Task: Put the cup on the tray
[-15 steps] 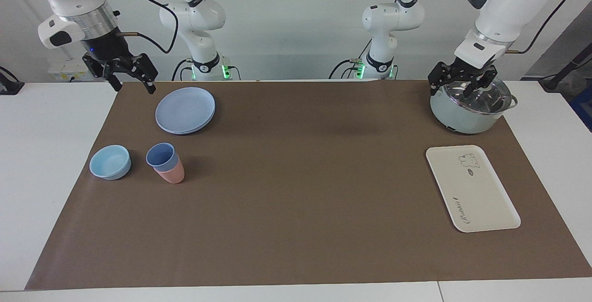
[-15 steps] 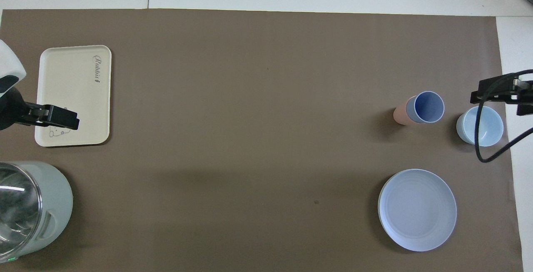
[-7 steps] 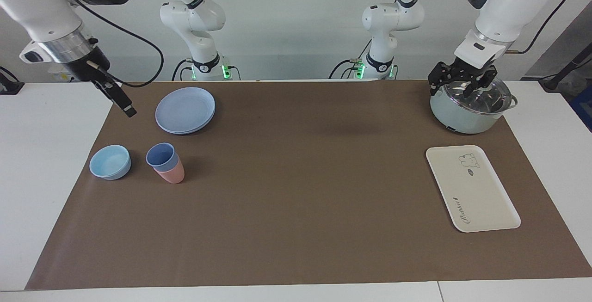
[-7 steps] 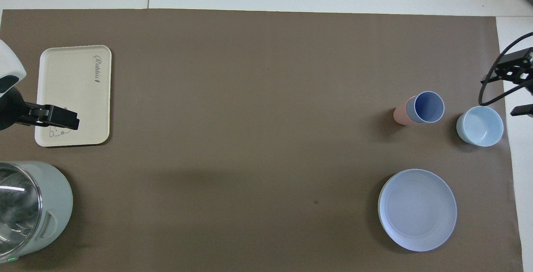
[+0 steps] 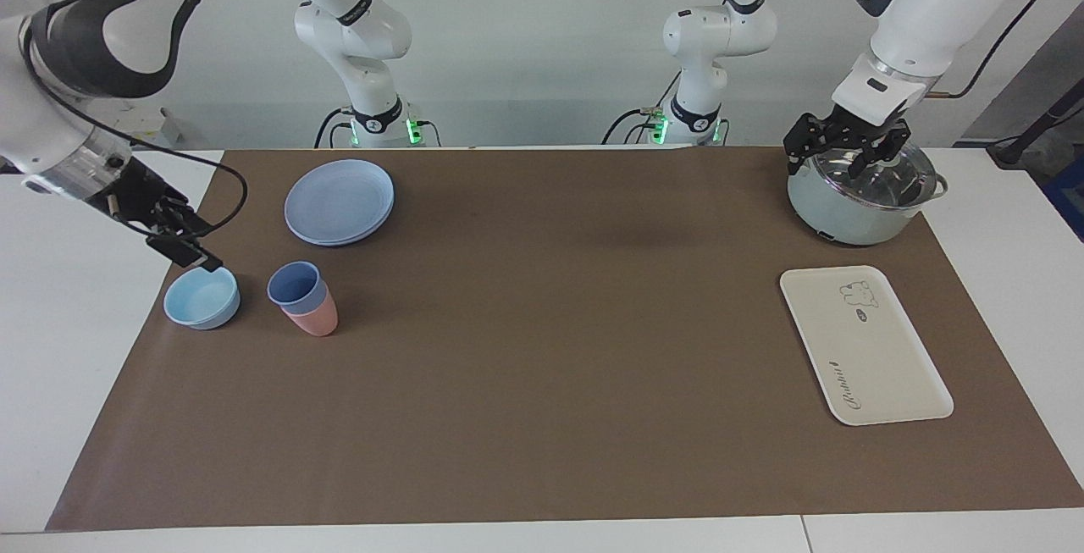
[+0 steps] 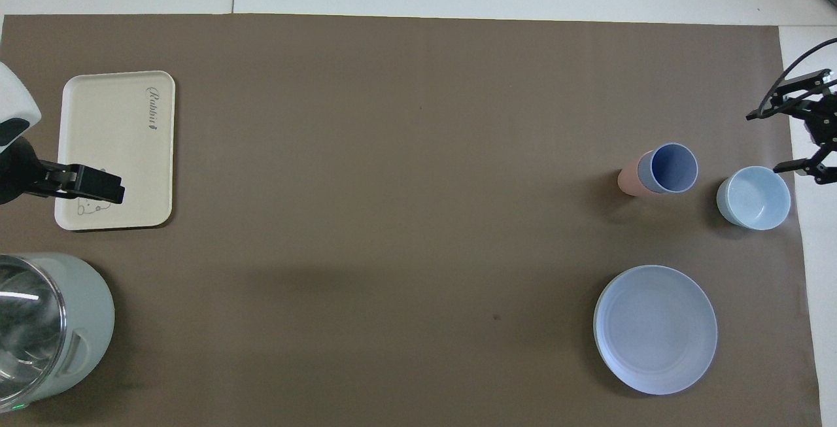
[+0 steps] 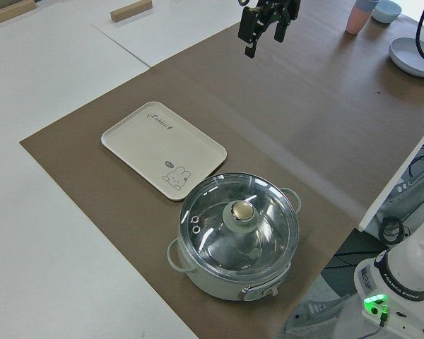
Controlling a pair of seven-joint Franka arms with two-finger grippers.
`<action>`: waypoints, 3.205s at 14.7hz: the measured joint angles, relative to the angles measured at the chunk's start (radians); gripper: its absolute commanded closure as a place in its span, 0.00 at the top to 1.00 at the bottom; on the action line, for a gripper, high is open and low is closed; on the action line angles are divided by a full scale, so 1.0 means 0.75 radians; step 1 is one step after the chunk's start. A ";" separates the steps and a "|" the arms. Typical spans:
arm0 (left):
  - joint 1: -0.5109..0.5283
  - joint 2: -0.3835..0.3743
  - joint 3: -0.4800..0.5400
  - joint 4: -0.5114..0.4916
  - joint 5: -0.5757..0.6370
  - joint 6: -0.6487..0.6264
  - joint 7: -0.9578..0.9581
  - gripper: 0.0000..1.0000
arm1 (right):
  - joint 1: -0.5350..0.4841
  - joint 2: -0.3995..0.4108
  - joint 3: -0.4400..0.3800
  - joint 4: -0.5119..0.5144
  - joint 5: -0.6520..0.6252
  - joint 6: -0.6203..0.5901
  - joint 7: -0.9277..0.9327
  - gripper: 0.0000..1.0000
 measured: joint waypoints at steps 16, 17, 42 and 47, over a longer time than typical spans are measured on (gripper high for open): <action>-0.004 0.090 -0.012 0.080 0.000 0.019 0.011 1.00 | -0.044 0.461 0.024 0.085 0.237 0.026 0.114 0.93; -0.004 0.089 -0.011 0.076 0.000 0.018 0.011 1.00 | -0.040 0.461 0.026 0.066 0.255 0.033 0.116 0.93; -0.227 0.023 -0.048 -0.110 -0.208 0.437 -0.895 1.00 | -0.002 0.324 0.047 -0.218 0.489 0.020 0.115 0.00; -0.346 0.016 -0.051 -0.178 -0.243 0.611 -1.084 1.00 | 0.180 0.150 0.049 -0.275 0.491 0.019 0.301 0.00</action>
